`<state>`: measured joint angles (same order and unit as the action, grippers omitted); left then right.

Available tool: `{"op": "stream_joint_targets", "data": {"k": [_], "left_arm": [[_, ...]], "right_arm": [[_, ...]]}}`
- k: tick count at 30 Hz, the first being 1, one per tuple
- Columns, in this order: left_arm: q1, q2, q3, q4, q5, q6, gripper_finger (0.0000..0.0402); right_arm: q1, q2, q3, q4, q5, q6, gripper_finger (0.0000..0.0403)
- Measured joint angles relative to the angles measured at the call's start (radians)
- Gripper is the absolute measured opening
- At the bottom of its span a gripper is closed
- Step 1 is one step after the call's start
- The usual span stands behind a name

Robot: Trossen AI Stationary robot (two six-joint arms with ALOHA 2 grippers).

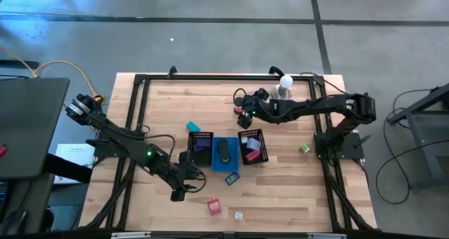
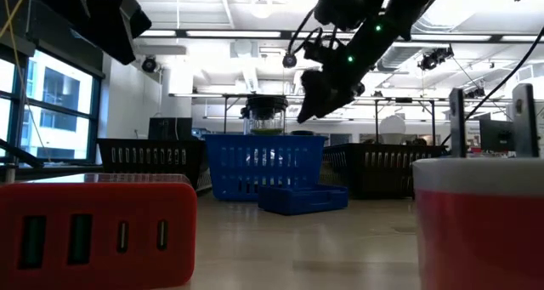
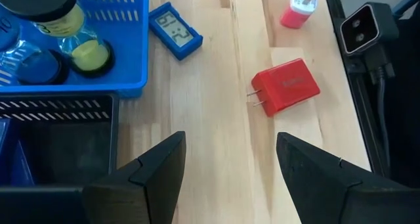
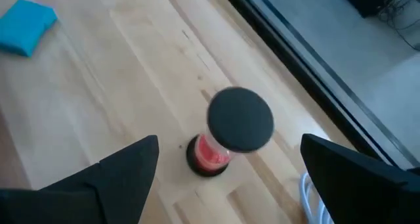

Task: Pick & Place Office items
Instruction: Put the red hourglass into the blue bin

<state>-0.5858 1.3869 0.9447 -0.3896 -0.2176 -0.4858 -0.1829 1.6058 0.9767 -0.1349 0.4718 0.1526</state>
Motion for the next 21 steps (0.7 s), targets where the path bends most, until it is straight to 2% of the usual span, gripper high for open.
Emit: {"op": "stream_joint_targets", "data": {"k": [12,16,21], "left_arm": [[0.0,0.0,0.0,0.004,0.002,0.0,0.0232],[0.0,0.0,0.0,0.004,0.002,0.0,0.0232],[0.0,0.0,0.0,0.008,0.003,0.0,0.0232]], "right_arm": [[-0.07,0.022,0.0,0.062,-0.04,-0.019,0.0362],[-0.087,0.023,0.0,0.066,-0.124,-0.018,0.0362],[-0.095,0.05,-0.002,0.098,-0.11,-0.026,0.0362]]}}
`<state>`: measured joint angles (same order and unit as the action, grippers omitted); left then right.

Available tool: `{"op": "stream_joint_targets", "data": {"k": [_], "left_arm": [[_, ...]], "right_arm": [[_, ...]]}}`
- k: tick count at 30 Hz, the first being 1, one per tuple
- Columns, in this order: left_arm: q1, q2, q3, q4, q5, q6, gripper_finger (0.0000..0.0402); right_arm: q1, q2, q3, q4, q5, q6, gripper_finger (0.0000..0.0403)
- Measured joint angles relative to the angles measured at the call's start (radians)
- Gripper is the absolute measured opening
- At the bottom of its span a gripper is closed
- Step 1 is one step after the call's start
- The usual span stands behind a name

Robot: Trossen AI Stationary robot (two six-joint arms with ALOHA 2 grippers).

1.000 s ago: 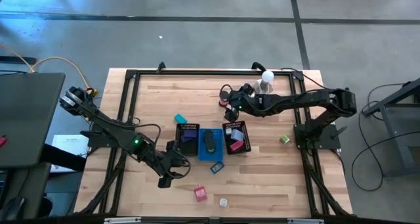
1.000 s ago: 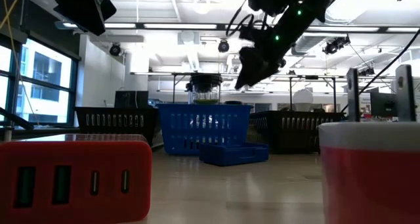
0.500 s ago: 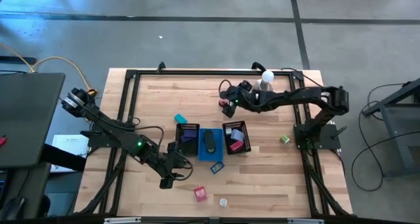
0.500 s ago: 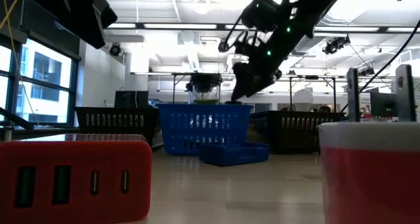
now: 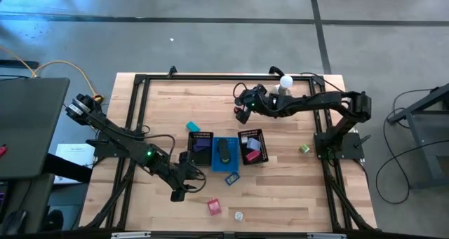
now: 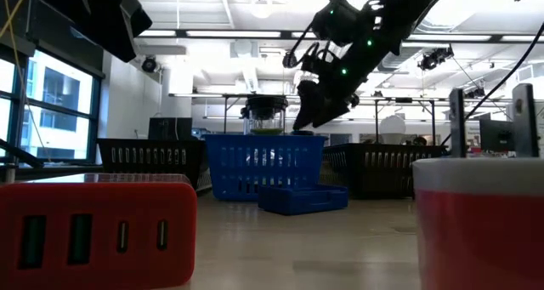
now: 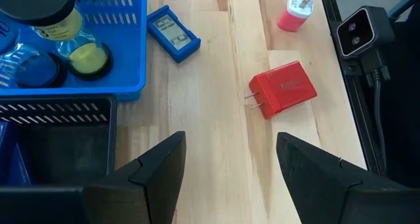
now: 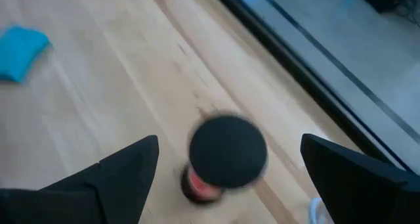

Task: Pick & Place Office items
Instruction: Put the red hourglass into the blue bin

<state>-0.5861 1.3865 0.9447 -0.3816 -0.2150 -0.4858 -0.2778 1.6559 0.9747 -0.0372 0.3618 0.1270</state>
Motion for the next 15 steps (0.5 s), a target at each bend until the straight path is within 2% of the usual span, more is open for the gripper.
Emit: {"op": "stream_joint_targets", "data": {"k": [15], "left_arm": [[0.0,0.0,0.0,0.005,0.001,0.0,0.0232]], "right_arm": [[-0.043,0.064,0.002,0.077,0.002,-0.026,0.0362]]}}
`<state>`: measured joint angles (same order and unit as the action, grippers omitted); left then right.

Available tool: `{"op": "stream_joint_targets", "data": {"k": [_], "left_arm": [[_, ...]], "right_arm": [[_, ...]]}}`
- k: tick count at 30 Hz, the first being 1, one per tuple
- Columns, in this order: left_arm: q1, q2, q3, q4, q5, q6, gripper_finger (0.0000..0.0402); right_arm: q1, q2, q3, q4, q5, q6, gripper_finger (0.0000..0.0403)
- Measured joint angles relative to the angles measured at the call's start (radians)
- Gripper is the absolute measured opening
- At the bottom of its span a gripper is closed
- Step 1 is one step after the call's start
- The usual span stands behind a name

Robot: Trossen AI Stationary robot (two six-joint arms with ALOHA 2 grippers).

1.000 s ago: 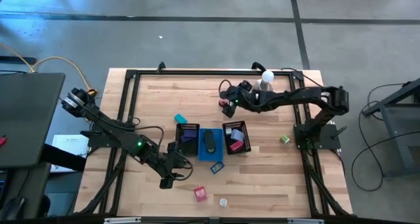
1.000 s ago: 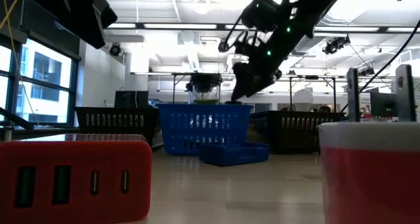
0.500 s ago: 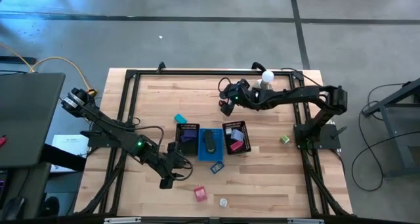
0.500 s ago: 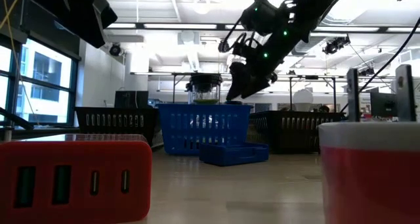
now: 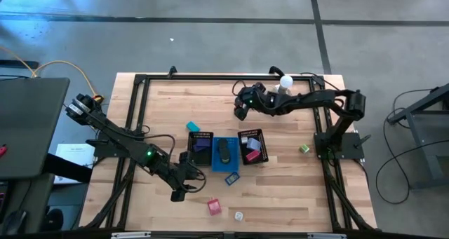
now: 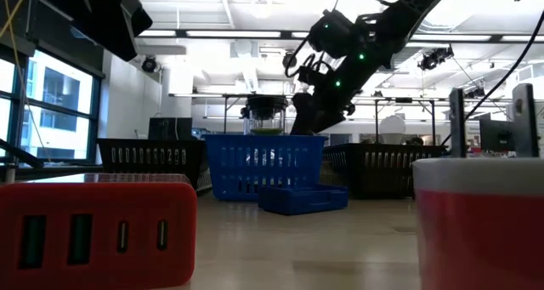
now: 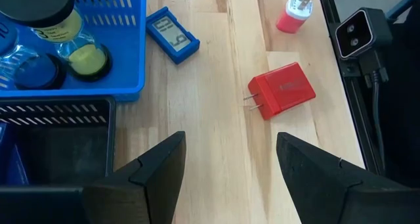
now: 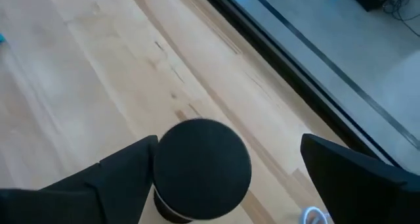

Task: Pick & Place Office items
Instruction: Put the red hourglass into the blue bin

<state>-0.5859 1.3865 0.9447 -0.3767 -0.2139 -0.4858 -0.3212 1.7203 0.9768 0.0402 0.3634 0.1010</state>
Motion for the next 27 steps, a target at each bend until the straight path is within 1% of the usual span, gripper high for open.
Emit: {"op": "stream_joint_targets", "data": {"k": [3,8,20,25,27], "left_arm": [[0.0,0.0,0.0,0.0,0.0,0.0,0.0232],[0.0,0.0,0.0,0.0,0.0,0.0,0.0232],[0.0,0.0,0.0,0.0,0.0,0.0,0.0232],[0.0,0.0,0.0,0.0,0.0,0.0,0.0232],[0.0,0.0,0.0,0.0,0.0,0.0,0.0232]], "right_arm": [[-0.011,0.005,0.0,0.005,-0.009,0.0,0.0356],[-0.022,0.008,0.0,0.018,-0.057,0.002,0.0331],[-0.026,0.008,0.0,0.023,-0.061,0.0,0.0241],[-0.038,0.008,0.0,0.018,-0.103,0.006,0.02],[-0.042,0.008,0.0,0.019,-0.109,0.008,0.0196]]}}
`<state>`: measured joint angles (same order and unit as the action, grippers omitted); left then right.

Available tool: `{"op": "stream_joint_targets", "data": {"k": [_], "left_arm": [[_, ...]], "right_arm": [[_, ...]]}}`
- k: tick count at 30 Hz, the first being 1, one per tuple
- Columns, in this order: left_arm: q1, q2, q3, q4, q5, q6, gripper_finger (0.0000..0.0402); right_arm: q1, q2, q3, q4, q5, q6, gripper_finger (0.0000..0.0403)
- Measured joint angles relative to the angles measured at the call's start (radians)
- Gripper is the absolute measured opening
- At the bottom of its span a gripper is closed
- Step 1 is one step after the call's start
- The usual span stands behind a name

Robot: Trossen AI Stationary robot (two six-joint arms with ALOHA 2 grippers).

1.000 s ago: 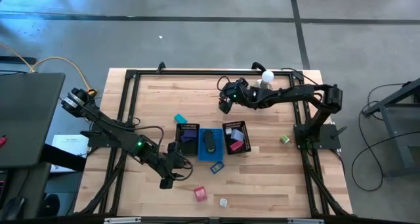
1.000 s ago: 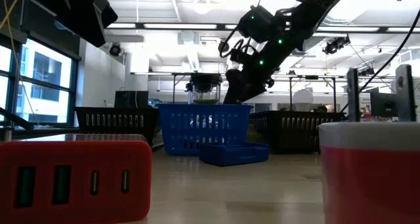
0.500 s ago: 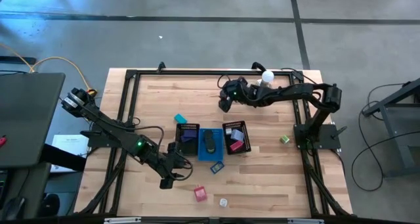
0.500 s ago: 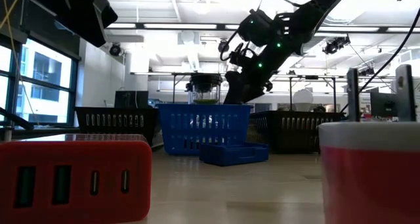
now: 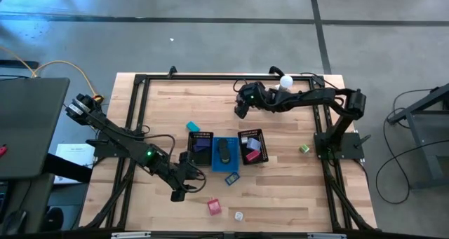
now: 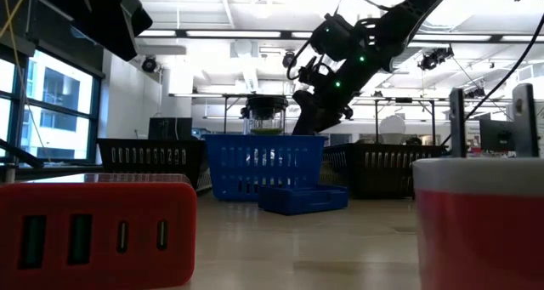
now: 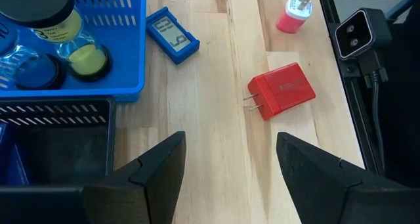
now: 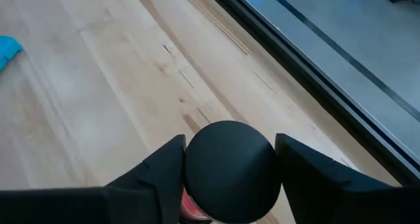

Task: Pick & Place Office items
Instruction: Put the red hourglass into the blue bin

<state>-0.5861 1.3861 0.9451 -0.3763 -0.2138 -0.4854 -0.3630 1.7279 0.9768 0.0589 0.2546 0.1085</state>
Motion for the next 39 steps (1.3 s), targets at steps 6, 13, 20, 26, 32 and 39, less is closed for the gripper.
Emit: {"op": "stream_joint_targets", "data": {"k": [6,13,20,26,32,39], "left_arm": [[0.0,0.0,0.0,0.0,0.0,0.0,0.0232],[0.0,0.0,0.0,0.0,0.0,0.0,0.0232],[0.0,0.0,0.0,0.0,0.0,0.0,0.0232],[0.0,0.0,0.0,0.0,0.0,0.0,0.0232],[0.0,0.0,0.0,0.004,0.0,0.0,0.0232],[0.0,0.0,0.001,0.003,0.0,0.0,0.0232]], "right_arm": [[0.0,-0.002,0.0,-0.008,0.001,-0.001,0.0196],[0.023,-0.007,0.001,-0.021,0.047,-0.046,0.0158],[0.065,-0.026,-0.001,-0.023,0.061,-0.1,0.0024],[0.061,-0.026,-0.001,-0.045,0.069,-0.104,0.0026],[0.064,-0.026,-0.001,-0.056,0.094,-0.113,0.0008],[0.064,-0.026,-0.001,-0.055,0.1,-0.114,0.0005]]}}
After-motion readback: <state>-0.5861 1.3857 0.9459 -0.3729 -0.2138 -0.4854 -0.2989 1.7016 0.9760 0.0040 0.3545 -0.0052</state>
